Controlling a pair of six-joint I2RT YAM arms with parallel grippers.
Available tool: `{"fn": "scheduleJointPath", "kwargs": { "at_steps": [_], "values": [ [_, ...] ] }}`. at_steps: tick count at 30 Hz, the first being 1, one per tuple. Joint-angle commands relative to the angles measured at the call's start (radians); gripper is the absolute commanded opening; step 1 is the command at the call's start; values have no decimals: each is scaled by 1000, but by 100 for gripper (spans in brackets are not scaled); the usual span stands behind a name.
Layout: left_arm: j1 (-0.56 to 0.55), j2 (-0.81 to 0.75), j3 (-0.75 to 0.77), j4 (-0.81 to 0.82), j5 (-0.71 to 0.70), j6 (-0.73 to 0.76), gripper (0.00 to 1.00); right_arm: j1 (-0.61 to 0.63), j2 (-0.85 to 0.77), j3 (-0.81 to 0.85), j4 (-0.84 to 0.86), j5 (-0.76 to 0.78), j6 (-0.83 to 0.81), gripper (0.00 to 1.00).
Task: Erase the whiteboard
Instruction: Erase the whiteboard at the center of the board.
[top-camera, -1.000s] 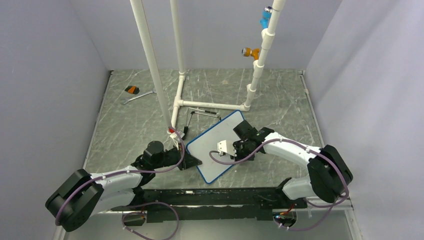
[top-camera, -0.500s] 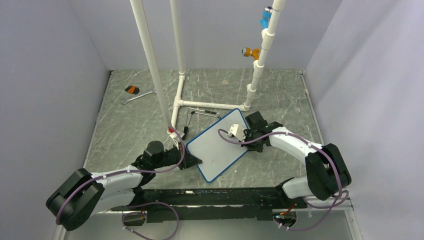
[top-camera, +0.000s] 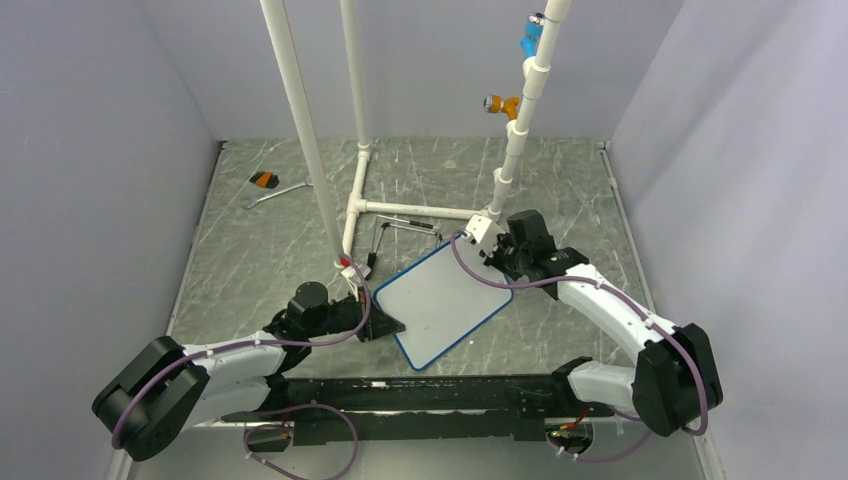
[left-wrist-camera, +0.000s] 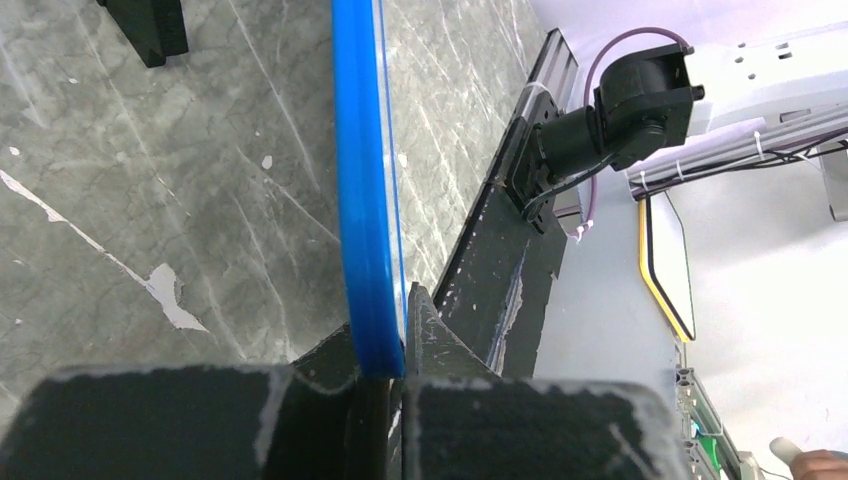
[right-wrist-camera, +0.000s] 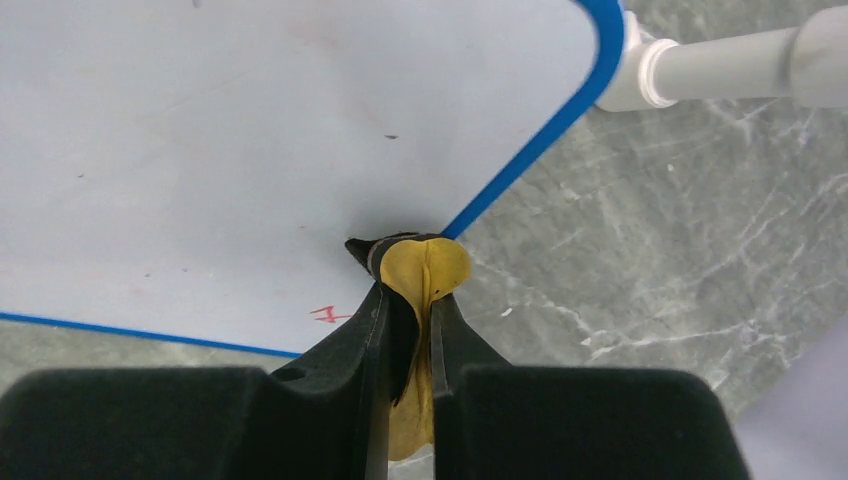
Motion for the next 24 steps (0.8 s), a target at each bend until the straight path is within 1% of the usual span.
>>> {"fn": "scheduleJointPath", "kwargs": {
  "at_steps": [1,4,5,9,12,16,19,22,24],
  "values": [
    [-13,-13,24,95,90,-5,0,-11,22,4,13,1,-33,0],
    [-13,-28,23,80,85,-2,0,-12,112,59,-213,-85,-158,0],
    [-12,-34,23,70,83,1,0,-10,141,69,-258,-93,-182,0],
    [-13,-50,22,48,80,9,0,-11,208,66,-344,-94,-243,0],
    [-13,-44,25,51,84,11,0,-11,238,61,-359,-87,-244,0],
    [-13,-21,27,75,93,5,0,-9,286,78,-386,-123,-240,0],
    [-13,-22,26,76,93,6,0,-8,298,80,-369,-130,-229,0],
    [-13,-25,26,72,90,9,0,-9,229,86,-300,-181,-168,0],
    [-13,-18,30,73,95,9,0,-10,160,83,-208,-166,-100,0]
  ]
}}
